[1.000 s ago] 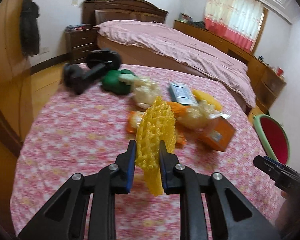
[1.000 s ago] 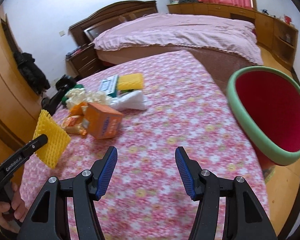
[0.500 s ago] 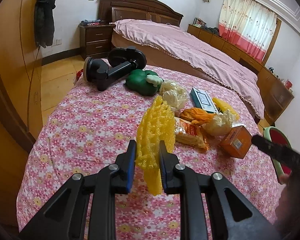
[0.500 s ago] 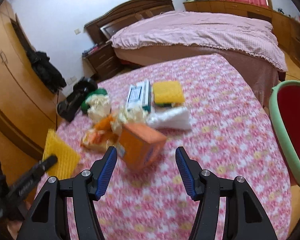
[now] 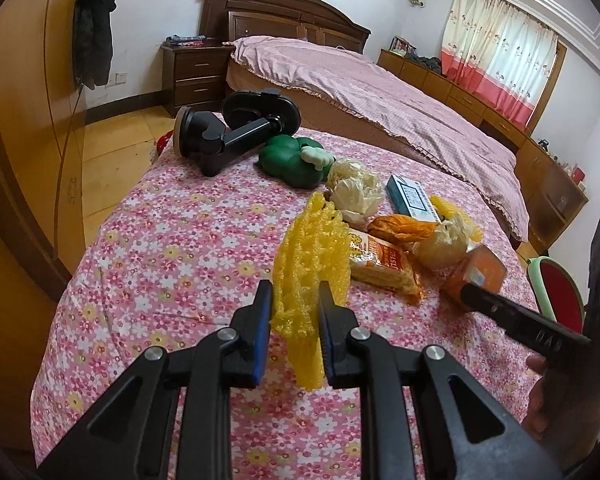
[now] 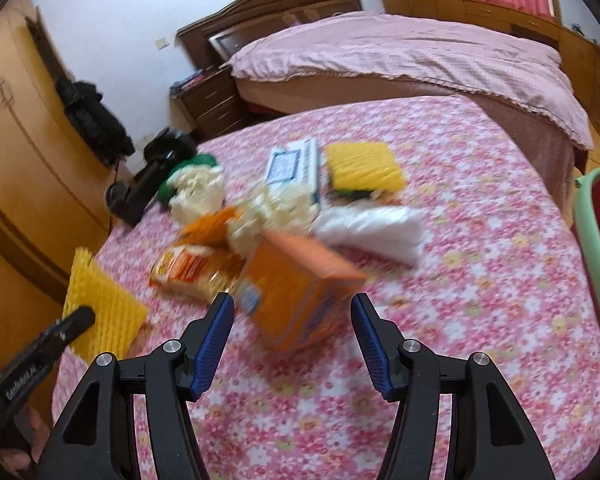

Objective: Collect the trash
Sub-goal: 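Grasp the orange box with the right gripper while the left gripper holds the foam net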

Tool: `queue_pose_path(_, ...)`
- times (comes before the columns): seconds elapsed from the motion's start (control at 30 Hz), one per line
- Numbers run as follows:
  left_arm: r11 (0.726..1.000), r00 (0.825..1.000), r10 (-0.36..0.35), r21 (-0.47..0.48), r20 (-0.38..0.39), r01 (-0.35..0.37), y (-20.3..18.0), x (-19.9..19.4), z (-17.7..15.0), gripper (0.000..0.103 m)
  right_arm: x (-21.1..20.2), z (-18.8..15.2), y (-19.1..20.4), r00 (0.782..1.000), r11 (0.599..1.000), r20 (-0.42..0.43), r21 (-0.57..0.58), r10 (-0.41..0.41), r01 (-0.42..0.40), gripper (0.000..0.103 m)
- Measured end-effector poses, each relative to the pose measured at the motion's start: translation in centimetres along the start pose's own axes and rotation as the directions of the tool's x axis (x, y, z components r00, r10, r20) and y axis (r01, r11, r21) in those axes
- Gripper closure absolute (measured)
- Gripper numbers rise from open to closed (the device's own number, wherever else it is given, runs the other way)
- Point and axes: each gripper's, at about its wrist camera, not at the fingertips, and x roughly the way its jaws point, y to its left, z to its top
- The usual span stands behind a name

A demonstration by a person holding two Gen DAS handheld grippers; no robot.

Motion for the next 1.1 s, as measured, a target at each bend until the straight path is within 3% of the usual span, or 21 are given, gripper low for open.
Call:
queue_pose_path(0.2, 1.000, 1.000, -0.004, -0.003, -0.003, 0.004, 0.0, -0.1, -0.2, 0.082, 0.2, -0.7, 0.8, 1.000, 0.999, -0.018, -0.035, 0.017, -0.017, 0.041)
queue_pose_path(0.4, 1.000, 1.000, -0.009, 0.000, -0.003, 0.009, -0.1, -0.1, -0.2, 0.082, -0.8, 0.2, -0.1, 0.997, 0.996, 0.032, -0.059, -0.064, 0.066, 0.041)
queue_pose_path(0.67, 1.000, 1.000, -0.012, 0.014, -0.007, 0.012, -0.8, 0.4, 0.0, 0.082, 0.8, 2.3, -0.3, 0.994, 0.984, 0.027, -0.141, -0.103, 0.106, 0.039)
queue_pose_path(0.83, 1.000, 1.000, -0.015, 0.026, -0.009, 0.015, -1.3, 0.5, 0.1, 0.082, 1.9, 2.6, 0.2, 0.997, 0.980, 0.023, -0.185, -0.075, 0.078, 0.039)
queue_pose_path(1.1, 0.999, 1.000, -0.029, 0.045, -0.006, 0.029, -2.3, 0.4, 0.4, 0.082, 1.3, 2.0, -0.2, 1.000, 0.992, 0.012, -0.122, -0.026, 0.027, 0.043)
